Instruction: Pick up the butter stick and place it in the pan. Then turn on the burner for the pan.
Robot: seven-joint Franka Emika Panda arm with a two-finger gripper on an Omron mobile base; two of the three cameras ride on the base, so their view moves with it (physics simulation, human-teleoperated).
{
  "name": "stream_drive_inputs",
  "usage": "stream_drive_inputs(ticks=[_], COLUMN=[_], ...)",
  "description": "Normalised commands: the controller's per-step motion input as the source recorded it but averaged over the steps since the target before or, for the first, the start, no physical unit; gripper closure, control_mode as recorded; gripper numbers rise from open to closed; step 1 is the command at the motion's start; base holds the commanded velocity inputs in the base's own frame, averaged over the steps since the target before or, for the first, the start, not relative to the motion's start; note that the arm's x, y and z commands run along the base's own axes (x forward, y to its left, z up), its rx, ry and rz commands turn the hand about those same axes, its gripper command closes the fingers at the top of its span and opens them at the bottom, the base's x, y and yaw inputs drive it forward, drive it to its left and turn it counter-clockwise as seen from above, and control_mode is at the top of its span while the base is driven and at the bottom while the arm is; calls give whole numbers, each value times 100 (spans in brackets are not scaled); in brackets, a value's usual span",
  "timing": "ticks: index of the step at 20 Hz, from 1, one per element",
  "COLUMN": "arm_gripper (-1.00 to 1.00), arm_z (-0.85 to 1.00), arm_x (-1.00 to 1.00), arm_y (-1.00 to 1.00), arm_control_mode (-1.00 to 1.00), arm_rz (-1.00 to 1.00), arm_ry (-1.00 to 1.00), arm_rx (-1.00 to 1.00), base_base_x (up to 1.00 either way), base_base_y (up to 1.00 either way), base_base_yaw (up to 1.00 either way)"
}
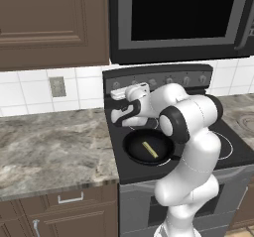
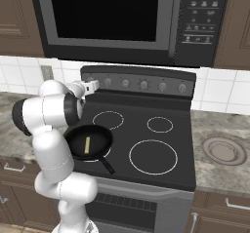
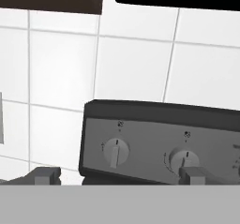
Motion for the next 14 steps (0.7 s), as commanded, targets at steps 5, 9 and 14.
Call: stream_drive_inputs(ticks=[5, 9, 14], arm_gripper=[-100, -100, -100], arm_z=[0, -2, -19], arm_x=[1, 5, 2], arm_y=[3, 2, 0], arm_control_mode=[-100, -100, -100], arm_rz=[0, 0, 0], arm_ry=[0, 0, 0], arm_rx=[2, 2, 2], base_base_x=[0, 0, 0], base_base_y=[0, 0, 0], base_base_yaw=[0, 0, 0])
